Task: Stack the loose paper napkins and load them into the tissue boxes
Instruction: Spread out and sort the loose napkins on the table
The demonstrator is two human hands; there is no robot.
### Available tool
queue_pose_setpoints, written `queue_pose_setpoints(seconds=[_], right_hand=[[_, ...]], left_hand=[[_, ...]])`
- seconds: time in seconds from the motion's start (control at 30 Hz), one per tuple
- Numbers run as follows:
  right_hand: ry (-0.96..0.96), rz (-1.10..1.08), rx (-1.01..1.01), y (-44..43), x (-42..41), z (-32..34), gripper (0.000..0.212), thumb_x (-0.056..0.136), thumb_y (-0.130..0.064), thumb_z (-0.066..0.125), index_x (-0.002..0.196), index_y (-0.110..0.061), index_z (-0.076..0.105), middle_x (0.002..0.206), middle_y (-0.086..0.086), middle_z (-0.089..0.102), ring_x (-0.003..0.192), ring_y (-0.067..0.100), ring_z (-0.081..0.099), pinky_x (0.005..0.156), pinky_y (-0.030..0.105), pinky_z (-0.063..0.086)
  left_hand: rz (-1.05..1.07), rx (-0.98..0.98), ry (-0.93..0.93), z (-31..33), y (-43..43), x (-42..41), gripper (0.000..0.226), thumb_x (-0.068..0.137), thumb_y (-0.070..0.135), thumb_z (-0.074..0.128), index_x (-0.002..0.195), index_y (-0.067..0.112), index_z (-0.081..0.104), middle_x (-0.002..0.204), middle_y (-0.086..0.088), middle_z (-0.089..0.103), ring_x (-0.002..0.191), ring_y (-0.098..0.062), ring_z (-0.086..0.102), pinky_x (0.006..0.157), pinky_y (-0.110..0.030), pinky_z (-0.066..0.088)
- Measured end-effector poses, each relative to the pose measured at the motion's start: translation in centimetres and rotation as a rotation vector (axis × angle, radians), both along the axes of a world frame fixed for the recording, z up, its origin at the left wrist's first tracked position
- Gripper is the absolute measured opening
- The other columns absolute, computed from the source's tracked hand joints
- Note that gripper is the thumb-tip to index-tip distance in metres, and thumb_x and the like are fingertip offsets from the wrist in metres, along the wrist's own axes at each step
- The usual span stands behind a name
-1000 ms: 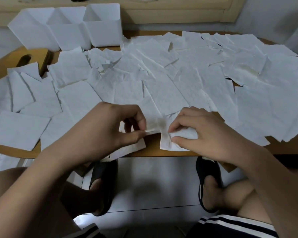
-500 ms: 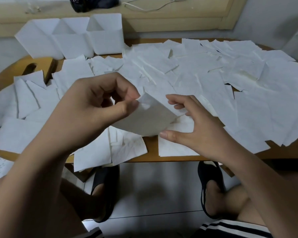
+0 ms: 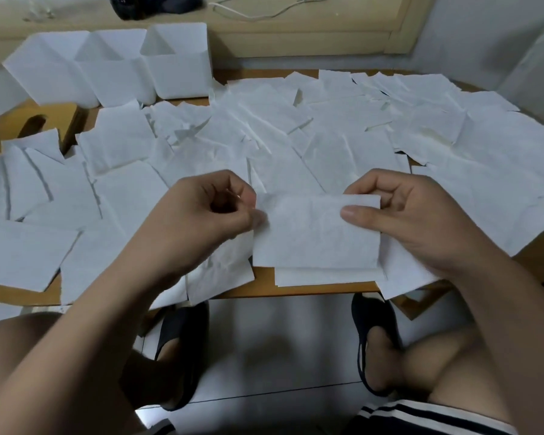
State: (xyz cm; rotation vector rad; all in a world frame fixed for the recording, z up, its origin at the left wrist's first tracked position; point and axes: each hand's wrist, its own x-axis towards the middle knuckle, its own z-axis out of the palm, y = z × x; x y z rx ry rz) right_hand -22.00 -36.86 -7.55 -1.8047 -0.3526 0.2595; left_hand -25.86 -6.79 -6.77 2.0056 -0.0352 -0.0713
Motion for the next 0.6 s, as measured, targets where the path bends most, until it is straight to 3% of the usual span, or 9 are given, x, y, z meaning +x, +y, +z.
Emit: queue_pose_setpoints(seconds=[0.07, 0.23, 0.37, 0.5, 0.6], right_hand=[[0.037, -0.001, -0.086, -0.8, -0.2, 0.1, 0.012, 0.09, -0.019, 0.082, 0.101, -0.015, 0.077, 0.093, 0.008, 0.082, 0.088, 0.025, 0.081, 0.078, 0.033, 0.062], [0.084, -0.039, -0.302, -1.2, -0.2, -0.7, 0.008, 0.093, -0.02, 0.082, 0.099, -0.022, 0.077, 0.088, -0.001, 0.083, 0.078, 0.015, 0.08, 0.069, 0.037, 0.057], [0.088, -0.081, -0.375, -1.0, -0.1, -1.6, 0.007, 0.094, -0.024, 0.082, 0.098, -0.024, 0.076, 0.089, -0.008, 0.083, 0.083, 0.015, 0.08, 0.077, 0.051, 0.066], [0.016, -0.101, -0.476, -0.9, -0.1, -1.9, 0.011, 0.093, -0.031, 0.083, 0.094, -0.028, 0.072, 0.075, -0.013, 0.077, 0.07, 0.004, 0.074, 0.071, 0.037, 0.06], [-0.058, -0.121, -0.533, -1.0, 0.0, -2.4, 0.016, 0.09, -0.036, 0.085, 0.09, -0.032, 0.07, 0.075, -0.006, 0.076, 0.071, 0.012, 0.072, 0.073, 0.039, 0.059]], left_hand=[[-0.033, 0.047, 0.057, -0.5, -0.6, 0.1, 0.013, 0.087, 0.024, 0.088, 0.092, 0.021, 0.076, 0.082, -0.006, 0.076, 0.073, -0.029, 0.065, 0.077, -0.053, 0.056], [-0.117, 0.223, 0.148, -0.9, -2.2, 0.3, 0.022, 0.085, 0.03, 0.087, 0.099, 0.031, 0.071, 0.085, 0.011, 0.081, 0.075, -0.015, 0.072, 0.073, -0.034, 0.053], [-0.107, 0.321, 0.128, -1.4, -2.8, 0.4, 0.025, 0.085, 0.03, 0.085, 0.1, 0.034, 0.066, 0.083, 0.017, 0.079, 0.072, -0.007, 0.071, 0.07, -0.033, 0.056], [-0.087, 0.362, 0.095, -1.8, -3.1, 0.7, 0.026, 0.085, 0.03, 0.085, 0.099, 0.036, 0.064, 0.081, 0.019, 0.078, 0.073, -0.004, 0.07, 0.069, -0.035, 0.058], [-0.073, 0.38, 0.072, -2.2, -3.4, 0.7, 0.027, 0.085, 0.031, 0.086, 0.1, 0.036, 0.064, 0.08, 0.019, 0.077, 0.075, 0.0, 0.069, 0.066, -0.029, 0.053]])
